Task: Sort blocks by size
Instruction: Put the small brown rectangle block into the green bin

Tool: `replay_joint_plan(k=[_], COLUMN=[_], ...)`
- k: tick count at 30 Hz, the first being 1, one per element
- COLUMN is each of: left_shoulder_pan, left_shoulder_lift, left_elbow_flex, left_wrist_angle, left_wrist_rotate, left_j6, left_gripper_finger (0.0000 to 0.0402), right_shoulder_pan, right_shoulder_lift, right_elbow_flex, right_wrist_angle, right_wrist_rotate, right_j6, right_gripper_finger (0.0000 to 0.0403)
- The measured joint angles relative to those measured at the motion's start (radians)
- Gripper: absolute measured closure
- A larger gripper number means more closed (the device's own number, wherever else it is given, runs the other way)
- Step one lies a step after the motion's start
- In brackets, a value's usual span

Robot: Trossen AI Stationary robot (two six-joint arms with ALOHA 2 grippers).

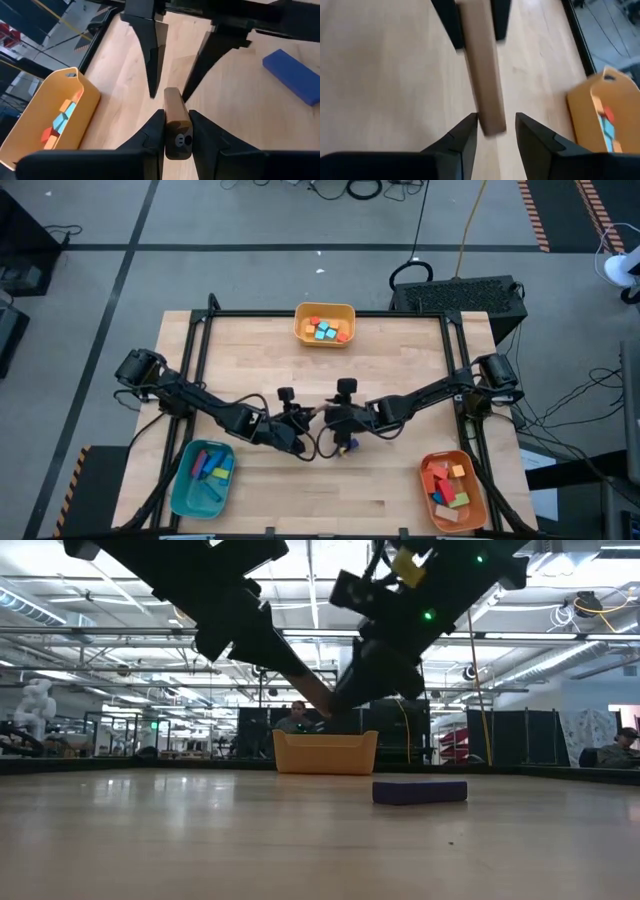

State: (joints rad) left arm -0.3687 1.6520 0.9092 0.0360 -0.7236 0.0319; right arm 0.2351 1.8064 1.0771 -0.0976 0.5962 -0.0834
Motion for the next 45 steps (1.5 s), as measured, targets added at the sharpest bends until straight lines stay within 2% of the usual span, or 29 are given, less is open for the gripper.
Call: replay_joint_plan(k=[8,15,23,32,38,45], left_shoulder_pan=[-0.007,-0.01,-0.042,-0.11,-0.173,-0.232], left_shoulder_lift=[0.0,-0.002,-0.046,-0.135,-0.187,-0.25], left_elbow_flex=[0.0,0.0,0.0,0.0,0.0,0.002], left_wrist_angle=[0.0,-0.018,-0.136,-0.282,-0.402,-0.501], left_wrist_rotate=[-0.051,-0.078,-0.102,-0.103,-0.07,0.06], left_j6=[0.0,-0.071,-0.194,-0.353,-0.47,-0.617], left_gripper_finger=[0.0334,0.0334,0.0335,0.0335,0.0335,0.0335], right_shoulder_pan=[-0.037,-0.046,-0.046,-0.046,-0.046,-0.046], right_shoulder_lift=[-0.001,-0.002,-0.002,-0.002,-0.002,-0.002], right_elbow_flex=[-0.003,-0.074,-0.138,-0.142,-0.142,-0.142], right_wrist_angle=[-0.199,-0.206,-0.19,-0.167,-0.161,-0.16], right_wrist_rotate=[0.009,0.005,0.003,0.002,0.002,0.002], right_j6=[0.15,0.218,0.293,0.299,0.284,0.282], right_gripper_finger=[0.0287,0.0287,0.0287,0.0287,0.0287,0.0287])
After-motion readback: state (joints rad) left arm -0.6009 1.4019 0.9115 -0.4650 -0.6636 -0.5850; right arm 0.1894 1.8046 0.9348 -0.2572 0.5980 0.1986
